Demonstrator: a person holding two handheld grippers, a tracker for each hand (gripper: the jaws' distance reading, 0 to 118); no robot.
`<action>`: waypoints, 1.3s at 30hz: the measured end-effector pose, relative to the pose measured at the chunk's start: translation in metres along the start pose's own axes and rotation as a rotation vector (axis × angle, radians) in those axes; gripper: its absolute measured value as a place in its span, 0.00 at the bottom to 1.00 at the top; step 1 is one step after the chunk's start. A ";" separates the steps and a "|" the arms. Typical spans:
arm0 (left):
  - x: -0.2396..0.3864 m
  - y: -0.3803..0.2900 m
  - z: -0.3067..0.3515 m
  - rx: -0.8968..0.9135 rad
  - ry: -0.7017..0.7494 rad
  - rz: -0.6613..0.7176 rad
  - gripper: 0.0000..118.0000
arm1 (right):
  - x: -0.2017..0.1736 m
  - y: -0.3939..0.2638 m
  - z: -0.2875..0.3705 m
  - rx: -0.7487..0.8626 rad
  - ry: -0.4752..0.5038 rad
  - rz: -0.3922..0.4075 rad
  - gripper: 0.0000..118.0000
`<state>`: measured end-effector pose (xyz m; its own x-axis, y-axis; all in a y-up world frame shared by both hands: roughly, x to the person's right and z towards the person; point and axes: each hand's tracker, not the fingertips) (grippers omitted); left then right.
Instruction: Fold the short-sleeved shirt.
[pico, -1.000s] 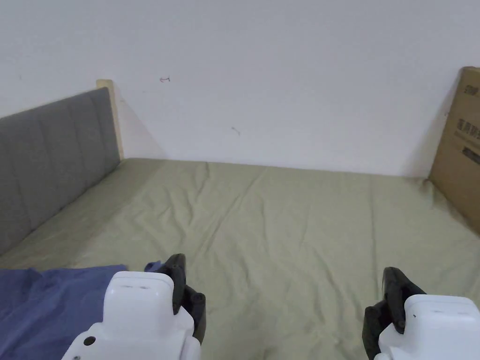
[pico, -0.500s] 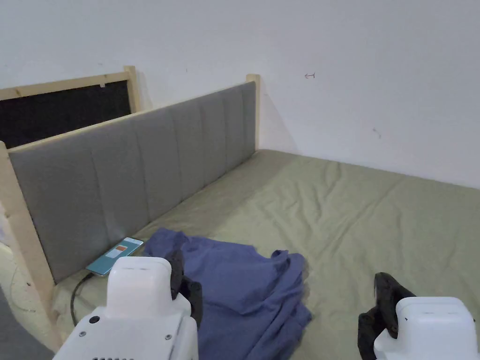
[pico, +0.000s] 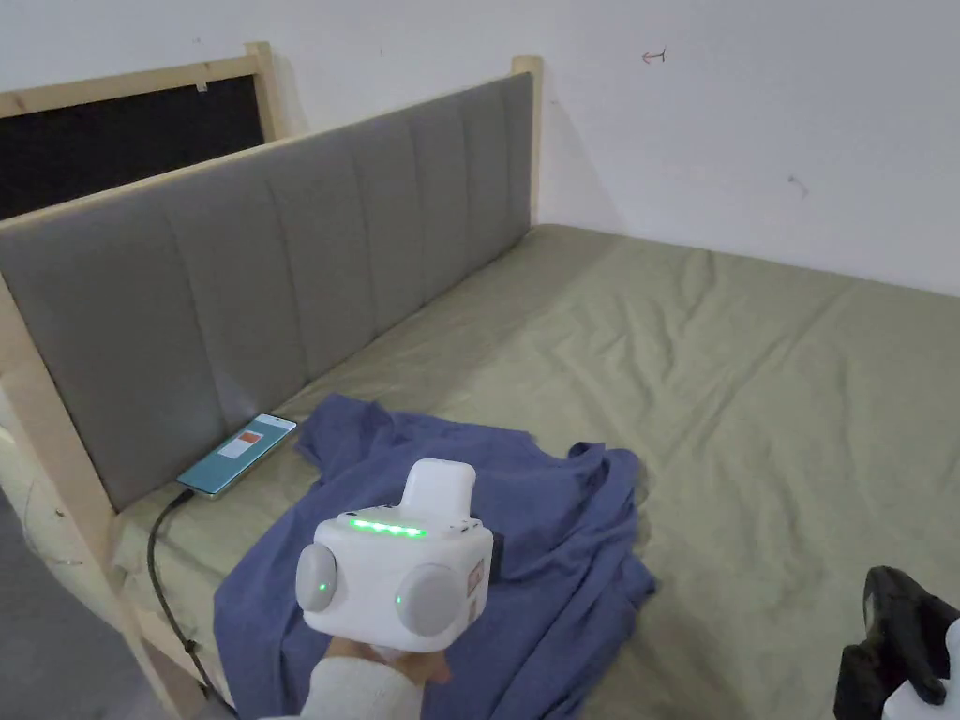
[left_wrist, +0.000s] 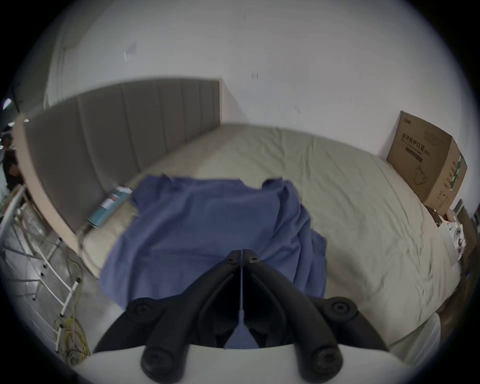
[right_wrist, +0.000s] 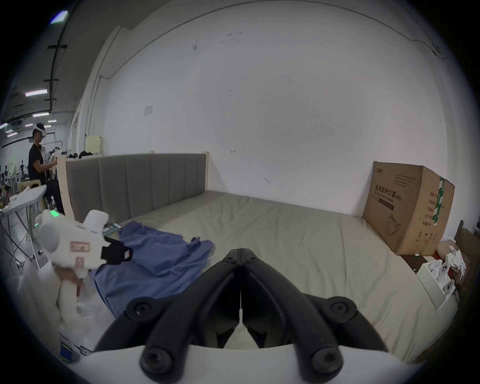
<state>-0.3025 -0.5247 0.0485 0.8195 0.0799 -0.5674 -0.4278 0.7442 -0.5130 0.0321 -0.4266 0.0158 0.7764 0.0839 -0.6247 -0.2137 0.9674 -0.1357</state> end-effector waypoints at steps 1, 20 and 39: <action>-0.001 0.002 -0.014 -0.020 -0.014 0.028 0.44 | 0.001 -0.003 -0.004 -0.015 0.000 0.005 0.00; 0.015 0.003 -0.116 -0.213 0.098 0.076 0.15 | 0.035 -0.031 -0.040 -0.184 -0.076 -0.012 0.00; 0.011 0.084 -0.051 -0.088 -0.267 0.377 0.01 | 0.099 -0.025 -0.010 -0.166 -0.219 -0.169 0.00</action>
<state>-0.3490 -0.4951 -0.0340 0.6652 0.5105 -0.5449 -0.7358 0.5723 -0.3621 0.1088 -0.4452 -0.0505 0.9145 -0.0082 -0.4045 -0.1502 0.9215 -0.3582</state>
